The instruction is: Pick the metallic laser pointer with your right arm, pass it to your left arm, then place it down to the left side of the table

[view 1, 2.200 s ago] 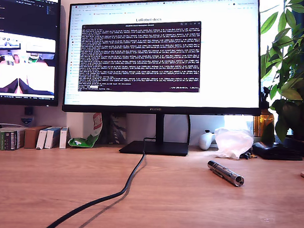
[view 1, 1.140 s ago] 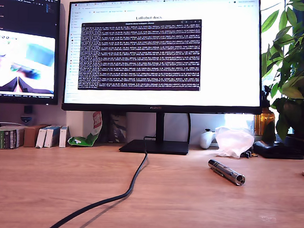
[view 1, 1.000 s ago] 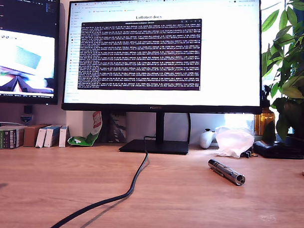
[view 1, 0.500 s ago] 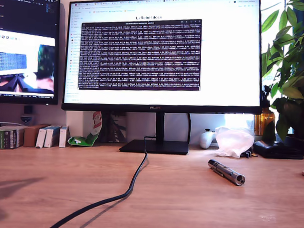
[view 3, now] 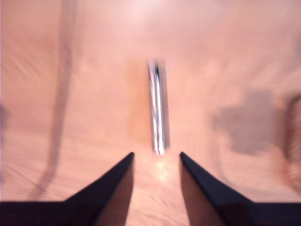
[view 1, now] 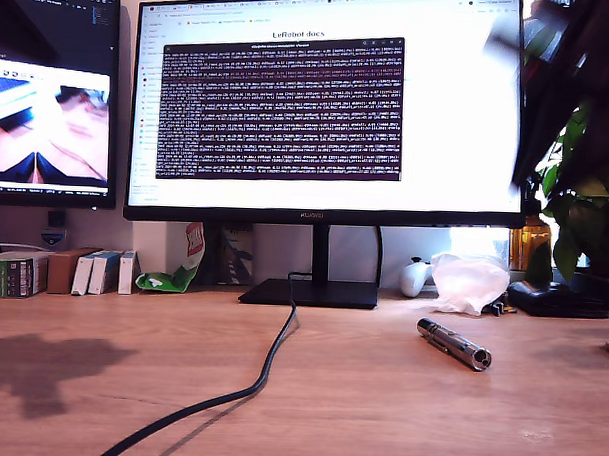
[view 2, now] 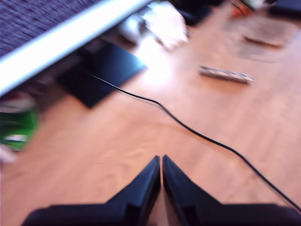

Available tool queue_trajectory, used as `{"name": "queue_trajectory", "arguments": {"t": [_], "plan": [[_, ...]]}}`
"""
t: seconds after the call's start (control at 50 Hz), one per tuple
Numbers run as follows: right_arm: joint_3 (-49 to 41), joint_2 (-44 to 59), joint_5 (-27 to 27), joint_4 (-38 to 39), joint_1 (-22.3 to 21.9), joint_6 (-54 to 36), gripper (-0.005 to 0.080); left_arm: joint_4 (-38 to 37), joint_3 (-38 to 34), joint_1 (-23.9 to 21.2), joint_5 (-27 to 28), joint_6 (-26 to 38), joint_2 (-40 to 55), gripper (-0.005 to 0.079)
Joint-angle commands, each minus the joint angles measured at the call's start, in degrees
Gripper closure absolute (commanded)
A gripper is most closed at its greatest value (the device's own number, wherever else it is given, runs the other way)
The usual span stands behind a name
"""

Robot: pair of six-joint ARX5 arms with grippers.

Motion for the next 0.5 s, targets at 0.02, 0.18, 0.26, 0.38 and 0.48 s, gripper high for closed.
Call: {"name": "queue_trajectory", "arguments": {"t": [0.02,0.18,0.26,0.38,0.48], "plan": [[1.5,4.3,1.0,-0.1,2.2,-0.4,0.045,0.3,0.0,-2.2,-0.4,1.3,0.8,0.0766],[4.9,12.0,2.5,-1.5,4.8,-0.7,0.0413,1.4,0.0,-5.9,-2.1,1.3,2.0,0.0766],[7.1,15.1,2.6,-2.5,5.9,-1.7,0.0413,2.1,0.0,-7.0,-2.7,1.3,2.1,0.0766],[10.4,19.1,5.9,-4.6,7.1,-3.3,0.0413,2.2,0.1,-8.0,-2.9,1.3,2.1,0.0766],[12.4,21.6,7.1,-5.7,7.5,-4.8,0.0413,2.2,0.1,-8.0,-3.0,1.3,2.1,0.0766]]}}
